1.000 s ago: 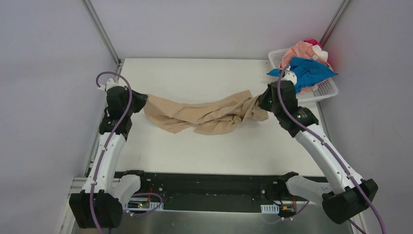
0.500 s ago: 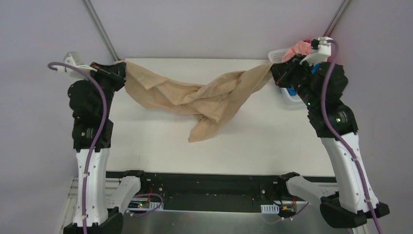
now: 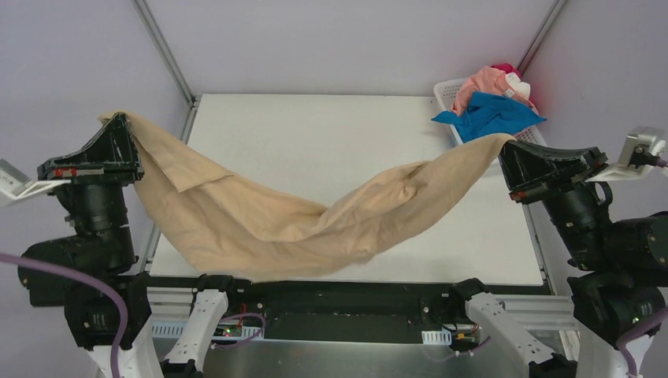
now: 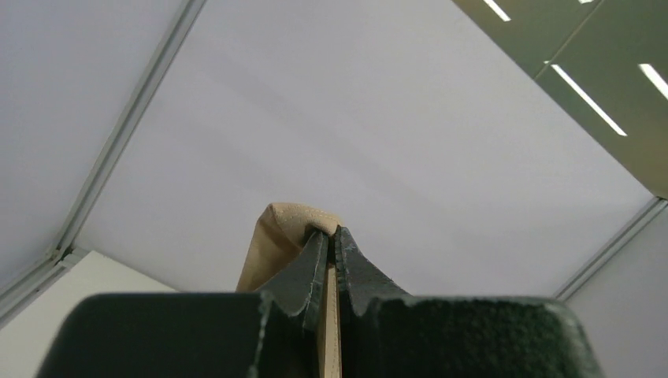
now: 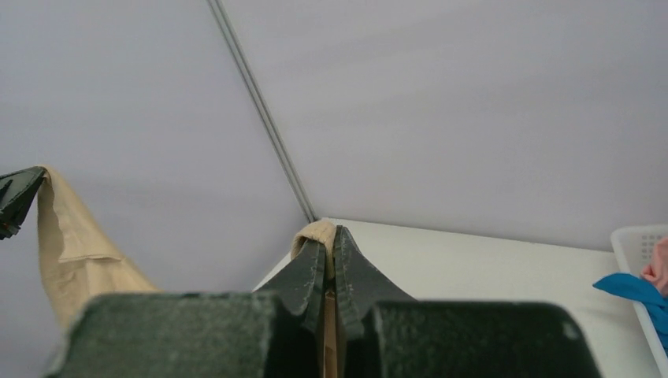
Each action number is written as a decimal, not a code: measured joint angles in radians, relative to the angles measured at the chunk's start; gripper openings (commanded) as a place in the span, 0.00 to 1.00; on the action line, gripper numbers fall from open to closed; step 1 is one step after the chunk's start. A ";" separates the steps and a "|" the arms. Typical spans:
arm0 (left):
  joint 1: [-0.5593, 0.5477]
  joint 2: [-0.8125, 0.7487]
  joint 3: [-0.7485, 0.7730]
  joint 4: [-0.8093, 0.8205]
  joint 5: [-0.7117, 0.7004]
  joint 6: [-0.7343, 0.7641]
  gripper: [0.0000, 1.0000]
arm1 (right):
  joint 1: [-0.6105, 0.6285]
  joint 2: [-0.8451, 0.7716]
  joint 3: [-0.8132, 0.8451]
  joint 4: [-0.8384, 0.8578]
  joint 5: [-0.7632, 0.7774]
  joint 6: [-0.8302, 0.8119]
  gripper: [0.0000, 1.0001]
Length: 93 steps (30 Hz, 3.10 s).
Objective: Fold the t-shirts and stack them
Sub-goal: Flatten out the tshirt
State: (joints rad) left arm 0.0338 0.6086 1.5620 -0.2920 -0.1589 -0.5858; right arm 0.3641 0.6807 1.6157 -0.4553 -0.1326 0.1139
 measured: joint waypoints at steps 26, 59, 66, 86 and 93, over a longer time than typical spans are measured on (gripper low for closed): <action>-0.007 1.570 0.485 -0.121 0.217 0.103 0.99 | -0.135 0.819 -0.453 0.121 0.541 0.062 0.99; -0.406 1.040 -0.588 -0.050 0.219 -0.151 0.99 | -0.139 1.033 -0.396 0.212 0.075 0.101 0.99; -0.262 1.234 -0.360 -0.044 0.235 -0.142 0.99 | -0.041 1.200 -0.369 0.213 0.064 0.150 0.99; -0.165 1.155 -0.317 -0.116 0.233 -0.042 1.00 | 0.106 0.840 -0.503 0.137 0.314 0.320 0.99; -0.172 0.604 -0.716 -0.173 0.123 -0.166 1.00 | -0.116 0.717 -0.640 0.119 0.346 0.399 0.99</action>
State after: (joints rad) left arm -0.1379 1.2129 0.8459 -0.4652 -0.0360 -0.7517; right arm 0.2481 1.3975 0.9760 -0.3359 0.2138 0.5125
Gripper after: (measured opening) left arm 0.996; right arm 0.993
